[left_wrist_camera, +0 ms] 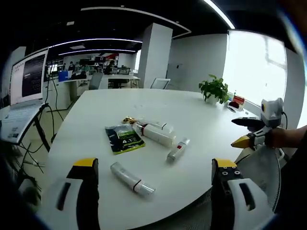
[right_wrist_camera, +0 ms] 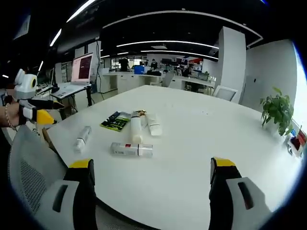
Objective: Arrange the skincare products in the storage area until every visible bottle or jar stands upright without overlapping.
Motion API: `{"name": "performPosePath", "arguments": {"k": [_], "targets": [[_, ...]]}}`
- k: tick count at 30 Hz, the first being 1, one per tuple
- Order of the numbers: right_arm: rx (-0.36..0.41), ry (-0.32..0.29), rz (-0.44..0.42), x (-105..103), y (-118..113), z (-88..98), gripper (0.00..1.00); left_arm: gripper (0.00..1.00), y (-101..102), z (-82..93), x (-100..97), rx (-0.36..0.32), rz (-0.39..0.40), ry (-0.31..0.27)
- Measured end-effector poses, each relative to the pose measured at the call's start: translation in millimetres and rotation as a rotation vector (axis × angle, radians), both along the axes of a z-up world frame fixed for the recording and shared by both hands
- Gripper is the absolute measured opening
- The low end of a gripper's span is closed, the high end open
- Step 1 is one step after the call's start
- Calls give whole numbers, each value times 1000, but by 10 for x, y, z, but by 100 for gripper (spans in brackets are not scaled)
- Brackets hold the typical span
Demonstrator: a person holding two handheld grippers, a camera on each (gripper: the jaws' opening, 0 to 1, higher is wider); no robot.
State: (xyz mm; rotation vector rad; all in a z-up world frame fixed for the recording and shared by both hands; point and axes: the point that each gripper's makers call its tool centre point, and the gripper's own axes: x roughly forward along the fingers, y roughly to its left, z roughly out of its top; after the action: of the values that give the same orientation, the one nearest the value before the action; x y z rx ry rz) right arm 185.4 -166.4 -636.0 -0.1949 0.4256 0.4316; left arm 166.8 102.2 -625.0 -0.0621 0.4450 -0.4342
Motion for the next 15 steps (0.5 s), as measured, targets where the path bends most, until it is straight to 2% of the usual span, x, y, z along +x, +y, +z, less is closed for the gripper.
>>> {"name": "performPosePath", "arguments": {"k": [15], "targets": [[3,3,-4,3,-5,-5,100,90,22,-20,13,10,0,0]]}}
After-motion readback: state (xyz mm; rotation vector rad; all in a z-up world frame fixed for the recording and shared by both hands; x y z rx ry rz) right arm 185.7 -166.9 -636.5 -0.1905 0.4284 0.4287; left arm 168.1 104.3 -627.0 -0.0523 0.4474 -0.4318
